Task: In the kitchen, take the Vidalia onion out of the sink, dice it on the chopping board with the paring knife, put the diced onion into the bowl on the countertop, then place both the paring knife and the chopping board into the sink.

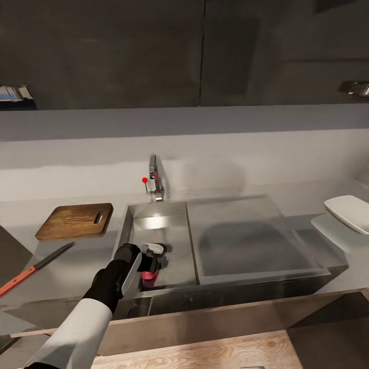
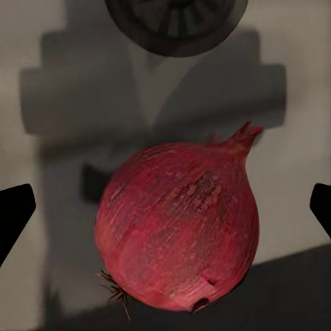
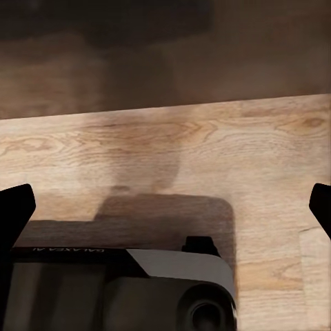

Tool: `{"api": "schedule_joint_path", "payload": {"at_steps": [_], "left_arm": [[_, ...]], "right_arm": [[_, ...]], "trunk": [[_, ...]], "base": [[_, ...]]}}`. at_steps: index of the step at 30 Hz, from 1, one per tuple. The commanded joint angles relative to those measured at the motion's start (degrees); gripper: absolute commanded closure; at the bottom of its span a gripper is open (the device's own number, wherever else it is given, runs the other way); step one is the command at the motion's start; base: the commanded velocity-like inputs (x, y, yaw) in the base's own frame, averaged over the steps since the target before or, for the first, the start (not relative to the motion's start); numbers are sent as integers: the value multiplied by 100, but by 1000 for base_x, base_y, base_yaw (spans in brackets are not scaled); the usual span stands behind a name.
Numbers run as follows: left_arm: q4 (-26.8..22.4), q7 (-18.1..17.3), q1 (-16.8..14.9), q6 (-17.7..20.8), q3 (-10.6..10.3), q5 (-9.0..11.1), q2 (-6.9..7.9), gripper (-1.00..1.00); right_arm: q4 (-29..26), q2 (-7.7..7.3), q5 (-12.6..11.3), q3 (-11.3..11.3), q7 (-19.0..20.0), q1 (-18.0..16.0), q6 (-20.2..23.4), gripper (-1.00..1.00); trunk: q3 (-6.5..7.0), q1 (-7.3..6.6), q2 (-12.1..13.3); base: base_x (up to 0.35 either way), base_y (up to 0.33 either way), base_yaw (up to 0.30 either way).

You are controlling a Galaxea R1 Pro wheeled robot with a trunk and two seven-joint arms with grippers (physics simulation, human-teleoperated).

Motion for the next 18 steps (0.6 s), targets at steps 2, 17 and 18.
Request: {"api": "schedule_joint_path", "payload": {"at_steps": [2, 17, 18], "left_arm": [[16, 3, -4, 24, -3, 12, 2, -100], [180, 3, -4, -89, -3, 7, 2, -100], [181, 3, -4, -89, -3, 5, 3, -100]], "right_arm": [[2, -1, -65, 39, -48, -6, -22, -100], [2, -11, -53, 42, -50, -6, -34, -100], [5, -19, -47, 47, -51, -6, -37, -100]], "trunk": [[-12, 3, -11], [-81, 3, -11], [-81, 3, -11]], "base": [[0, 0, 0], [0, 0, 0], [0, 0, 0]]}}
